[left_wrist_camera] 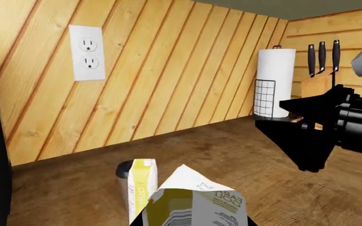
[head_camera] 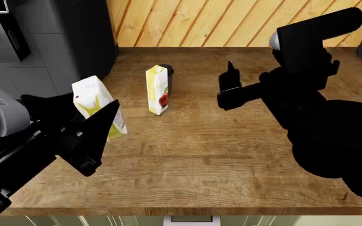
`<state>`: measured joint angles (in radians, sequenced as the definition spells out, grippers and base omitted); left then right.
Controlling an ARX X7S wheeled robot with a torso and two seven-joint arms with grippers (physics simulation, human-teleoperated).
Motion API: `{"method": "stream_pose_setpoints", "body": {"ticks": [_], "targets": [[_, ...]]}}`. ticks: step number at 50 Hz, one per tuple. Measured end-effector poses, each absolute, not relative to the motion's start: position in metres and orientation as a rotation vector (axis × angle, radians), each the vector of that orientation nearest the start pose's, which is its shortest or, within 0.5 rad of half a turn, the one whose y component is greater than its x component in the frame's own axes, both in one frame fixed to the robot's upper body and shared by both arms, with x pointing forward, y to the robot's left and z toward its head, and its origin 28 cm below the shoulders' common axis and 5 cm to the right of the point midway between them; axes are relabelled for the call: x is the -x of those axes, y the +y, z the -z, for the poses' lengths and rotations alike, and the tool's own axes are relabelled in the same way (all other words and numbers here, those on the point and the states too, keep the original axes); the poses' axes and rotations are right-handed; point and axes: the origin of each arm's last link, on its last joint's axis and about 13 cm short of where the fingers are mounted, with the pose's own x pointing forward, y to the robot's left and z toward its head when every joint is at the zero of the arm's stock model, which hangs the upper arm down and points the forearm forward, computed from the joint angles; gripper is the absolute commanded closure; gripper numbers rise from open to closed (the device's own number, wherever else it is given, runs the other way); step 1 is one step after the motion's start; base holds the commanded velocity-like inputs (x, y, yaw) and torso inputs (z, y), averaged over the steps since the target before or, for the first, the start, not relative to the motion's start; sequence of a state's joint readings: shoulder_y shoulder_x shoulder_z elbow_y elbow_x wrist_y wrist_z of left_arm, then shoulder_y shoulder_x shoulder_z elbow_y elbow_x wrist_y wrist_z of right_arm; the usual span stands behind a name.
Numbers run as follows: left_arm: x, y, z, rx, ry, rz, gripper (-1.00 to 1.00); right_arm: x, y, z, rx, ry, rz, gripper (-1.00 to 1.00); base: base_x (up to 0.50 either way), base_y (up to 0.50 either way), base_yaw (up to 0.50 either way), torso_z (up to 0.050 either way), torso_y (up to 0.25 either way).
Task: Move the drinks to the dining counter.
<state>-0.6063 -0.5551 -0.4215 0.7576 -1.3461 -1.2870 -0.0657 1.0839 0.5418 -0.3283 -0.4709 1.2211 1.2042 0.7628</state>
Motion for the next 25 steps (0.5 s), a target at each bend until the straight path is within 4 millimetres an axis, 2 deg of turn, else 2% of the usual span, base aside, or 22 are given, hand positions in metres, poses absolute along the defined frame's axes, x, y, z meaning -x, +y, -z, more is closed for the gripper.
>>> {"method": "stream_pose_setpoints", "body": {"ticks": [25], "targets": [[-0.176, 0.283, -0.266, 0.041, -0.216, 0.527, 1.00, -0.264, -0.078, -0.258, 0.221, 0.054, -0.319, -1.00, 0.00, 0.00, 0.00, 0.000, 0.000]]}}
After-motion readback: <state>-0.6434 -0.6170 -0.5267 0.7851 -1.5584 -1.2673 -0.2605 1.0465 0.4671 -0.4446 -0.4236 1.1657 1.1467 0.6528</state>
